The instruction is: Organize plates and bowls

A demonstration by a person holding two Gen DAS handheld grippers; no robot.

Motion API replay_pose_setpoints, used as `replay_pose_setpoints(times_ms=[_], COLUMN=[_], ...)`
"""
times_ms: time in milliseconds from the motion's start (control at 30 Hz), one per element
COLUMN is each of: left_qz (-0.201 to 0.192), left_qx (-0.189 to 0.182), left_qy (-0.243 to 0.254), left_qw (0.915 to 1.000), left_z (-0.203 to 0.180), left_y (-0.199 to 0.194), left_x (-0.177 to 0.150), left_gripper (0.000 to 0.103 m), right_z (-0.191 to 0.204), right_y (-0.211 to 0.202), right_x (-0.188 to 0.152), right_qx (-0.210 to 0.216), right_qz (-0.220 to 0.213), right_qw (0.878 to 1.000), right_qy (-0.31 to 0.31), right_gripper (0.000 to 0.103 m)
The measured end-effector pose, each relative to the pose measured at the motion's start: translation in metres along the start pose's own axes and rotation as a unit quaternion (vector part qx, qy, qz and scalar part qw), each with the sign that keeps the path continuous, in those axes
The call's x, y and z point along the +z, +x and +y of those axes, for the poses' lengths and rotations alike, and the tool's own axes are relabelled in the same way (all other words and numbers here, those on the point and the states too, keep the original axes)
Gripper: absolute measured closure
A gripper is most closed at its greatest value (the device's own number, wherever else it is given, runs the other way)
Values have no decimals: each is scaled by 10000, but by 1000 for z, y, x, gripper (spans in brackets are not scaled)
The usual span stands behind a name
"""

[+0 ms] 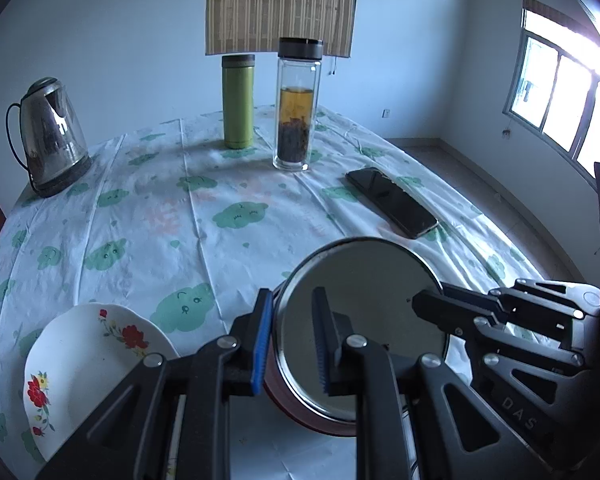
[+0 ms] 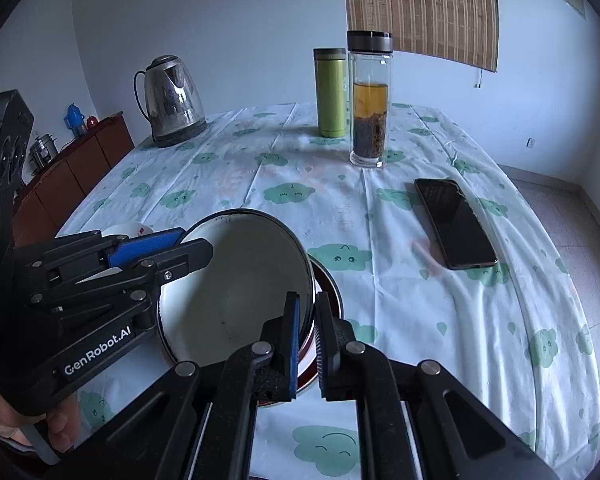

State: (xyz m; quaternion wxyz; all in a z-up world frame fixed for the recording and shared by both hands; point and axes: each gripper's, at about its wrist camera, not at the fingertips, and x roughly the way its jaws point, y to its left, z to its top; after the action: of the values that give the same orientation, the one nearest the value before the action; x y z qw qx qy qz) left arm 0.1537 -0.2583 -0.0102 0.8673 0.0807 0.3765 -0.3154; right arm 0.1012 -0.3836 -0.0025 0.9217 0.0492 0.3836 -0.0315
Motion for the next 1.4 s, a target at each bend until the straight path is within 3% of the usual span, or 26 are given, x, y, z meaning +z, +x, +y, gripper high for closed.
replay_pose_setpoints(times_ms=[700, 1200, 1267, 1400], left_qz=[98, -3, -11, 75], left_qx=[175, -140, -180, -83], left_qy=[138, -74, -50, -15], left_qw=[9997, 9999, 9998, 9999], left_z=[-2, 2, 1, 0], left_y=[13, 8, 7, 11], left_x=[-4, -3, -2, -3], left_gripper=[86, 86, 79, 79], right_z=[-8, -22, -20, -19], right_y=[16, 15, 14, 17], right_x=[-4, -1, -1, 1], right_qx=[185, 564, 579, 585], right_qz=[218, 354, 358, 432], right_qw=[9995, 9965, 9964, 9960], right_qy=[118, 515, 513, 511], right_gripper=[94, 94, 94, 94])
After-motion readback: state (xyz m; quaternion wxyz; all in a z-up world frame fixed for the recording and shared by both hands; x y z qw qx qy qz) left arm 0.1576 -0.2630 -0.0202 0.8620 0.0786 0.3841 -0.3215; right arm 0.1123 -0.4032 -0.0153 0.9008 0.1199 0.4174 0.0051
